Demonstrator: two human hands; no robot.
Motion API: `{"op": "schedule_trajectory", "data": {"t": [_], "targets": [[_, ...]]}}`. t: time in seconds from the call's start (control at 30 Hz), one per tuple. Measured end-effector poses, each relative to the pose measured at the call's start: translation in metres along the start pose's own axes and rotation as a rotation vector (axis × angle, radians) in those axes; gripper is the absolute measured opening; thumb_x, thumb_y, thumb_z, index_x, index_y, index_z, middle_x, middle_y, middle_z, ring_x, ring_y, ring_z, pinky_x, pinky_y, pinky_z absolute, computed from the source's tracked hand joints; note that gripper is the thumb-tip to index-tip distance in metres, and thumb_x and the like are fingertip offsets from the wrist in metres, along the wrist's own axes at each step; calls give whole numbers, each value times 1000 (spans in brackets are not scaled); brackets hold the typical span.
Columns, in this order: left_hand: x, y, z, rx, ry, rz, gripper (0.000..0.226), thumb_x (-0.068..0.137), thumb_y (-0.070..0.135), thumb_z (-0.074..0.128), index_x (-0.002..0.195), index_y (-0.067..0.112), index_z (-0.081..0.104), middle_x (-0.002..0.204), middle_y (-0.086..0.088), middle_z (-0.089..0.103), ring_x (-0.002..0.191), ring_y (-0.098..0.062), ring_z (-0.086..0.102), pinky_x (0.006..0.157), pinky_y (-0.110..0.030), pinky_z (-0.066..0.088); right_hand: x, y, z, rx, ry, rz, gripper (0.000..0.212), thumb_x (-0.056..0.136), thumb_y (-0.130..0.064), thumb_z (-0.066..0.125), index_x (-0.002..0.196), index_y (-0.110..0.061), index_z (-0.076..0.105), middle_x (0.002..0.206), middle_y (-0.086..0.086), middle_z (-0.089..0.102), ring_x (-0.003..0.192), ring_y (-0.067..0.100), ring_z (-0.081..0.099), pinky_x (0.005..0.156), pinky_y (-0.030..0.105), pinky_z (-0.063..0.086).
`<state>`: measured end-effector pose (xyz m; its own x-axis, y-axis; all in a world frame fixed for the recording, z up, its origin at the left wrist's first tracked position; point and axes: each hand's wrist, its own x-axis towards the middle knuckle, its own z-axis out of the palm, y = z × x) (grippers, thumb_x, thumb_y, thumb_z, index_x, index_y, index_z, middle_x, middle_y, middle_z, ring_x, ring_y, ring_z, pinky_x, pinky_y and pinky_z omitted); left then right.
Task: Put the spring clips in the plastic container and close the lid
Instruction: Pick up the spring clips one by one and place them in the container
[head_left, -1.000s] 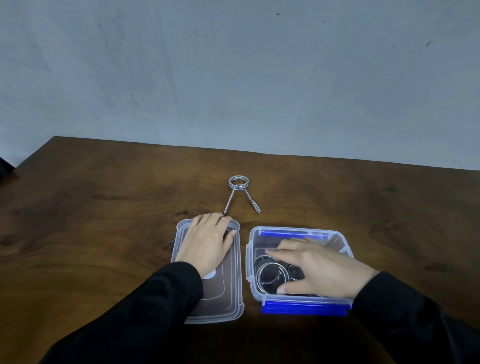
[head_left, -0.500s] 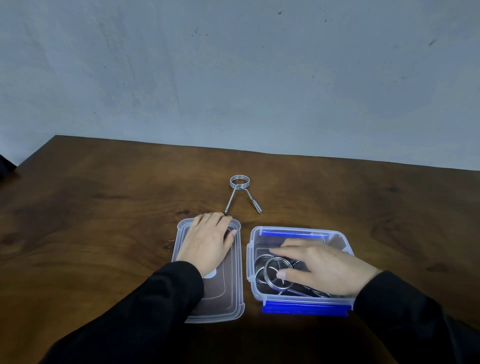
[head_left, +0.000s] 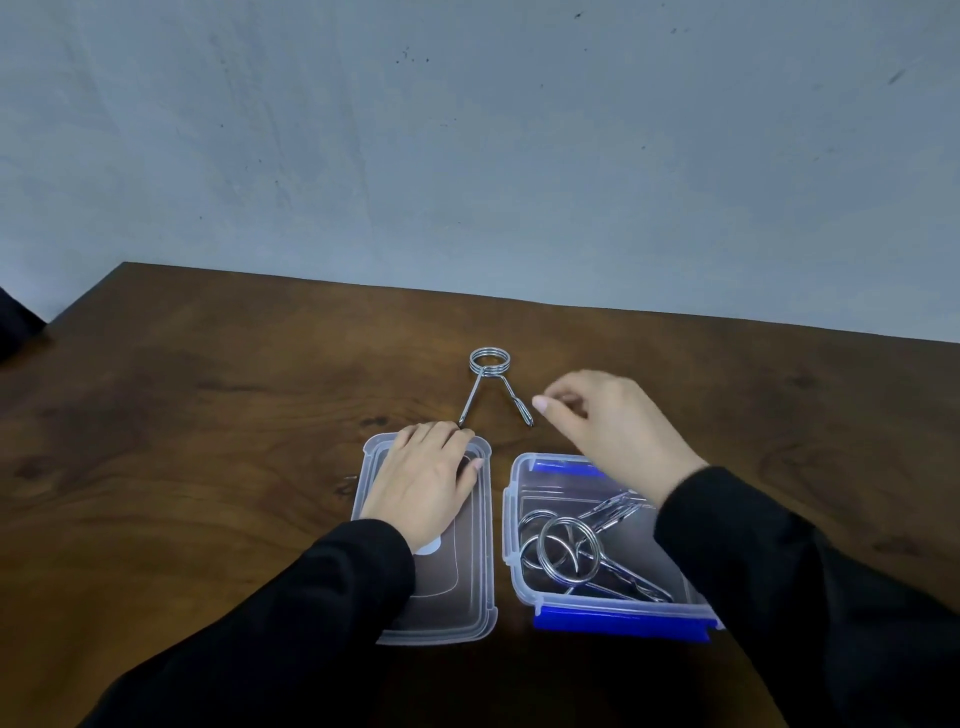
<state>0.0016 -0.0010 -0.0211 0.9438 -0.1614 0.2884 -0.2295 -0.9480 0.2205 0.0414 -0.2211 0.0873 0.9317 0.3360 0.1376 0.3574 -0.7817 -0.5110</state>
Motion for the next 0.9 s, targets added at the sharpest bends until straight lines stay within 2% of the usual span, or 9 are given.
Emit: {"op": "schedule_trajectory", "data": {"t": [0.1, 0.2, 0.33, 0.4, 0.5, 0.6, 0.73, 0.83, 0.9], "targets": [[0, -1, 1, -9, -4, 1, 34, 100, 39, 47, 124, 20, 62, 124, 0, 64, 116, -19, 56, 107, -39, 38, 44, -13, 20, -47, -161, 205, 51, 93, -57, 56, 119, -14, 66, 109, 5, 72, 101, 24, 67, 85, 37, 53], [-1, -3, 3, -23, -13, 4, 36, 101, 40, 45, 125, 19, 61, 130, -2, 62, 122, -20, 53, 110, -40, 35, 76, -15, 49, -89, -276, 315, 64, 93, -61, 52, 124, -5, 60, 99, 8, 68, 93, 26, 66, 74, 33, 49], [2, -6, 4, -34, -62, 28, 44, 101, 47, 36, 133, 23, 56, 145, 0, 54, 135, -16, 44, 116, -41, 27, 101, -12, 79, -150, -259, 382, 68, 89, -67, 54, 121, -8, 63, 117, 11, 70, 101, 29, 67, 80, 34, 53], [3, -6, 4, -29, -76, 35, 49, 101, 50, 33, 138, 24, 53, 149, 3, 51, 138, -15, 41, 118, -41, 24, 108, -9, 91, -193, -247, 409, 70, 82, -73, 56, 116, -13, 64, 114, 9, 70, 98, 29, 68, 82, 36, 57], [3, -7, 3, -24, -86, 45, 52, 100, 52, 30, 140, 25, 51, 151, 4, 48, 139, -14, 40, 118, -41, 23, 114, -2, 101, -244, -236, 428, 51, 81, -64, 63, 101, -17, 62, 104, 7, 70, 90, 28, 67, 79, 37, 59], [1, -8, 4, -40, -78, 38, 49, 101, 49, 32, 137, 24, 52, 149, 2, 50, 137, -15, 42, 117, -40, 24, 112, 8, 87, -181, -234, 408, 33, 87, -43, 65, 96, -11, 65, 83, 6, 68, 78, 25, 66, 70, 34, 56], [1, -9, 4, -48, -56, 30, 45, 101, 45, 37, 134, 20, 55, 142, 0, 56, 132, -16, 46, 115, -39, 27, 93, 15, 38, 72, -143, 270, 18, 86, -29, 63, 85, -10, 63, 78, 5, 67, 68, 21, 60, 62, 36, 47], [2, -9, 4, -39, -53, 22, 44, 102, 44, 37, 133, 20, 56, 138, 1, 59, 130, -15, 48, 115, -40, 29, 51, 13, -9, 181, -94, 34, 12, 85, -27, 69, 81, -22, 59, 78, -2, 54, 69, 14, 51, 68, 32, 43], [2, -8, 4, -31, -51, 25, 43, 102, 43, 38, 133, 21, 57, 137, 2, 60, 129, -15, 49, 114, -40, 31, 8, 12, -36, 194, -167, -100, 12, 85, -23, 74, 94, -27, 66, 86, -4, 56, 81, 12, 56, 79, 28, 44]]}}
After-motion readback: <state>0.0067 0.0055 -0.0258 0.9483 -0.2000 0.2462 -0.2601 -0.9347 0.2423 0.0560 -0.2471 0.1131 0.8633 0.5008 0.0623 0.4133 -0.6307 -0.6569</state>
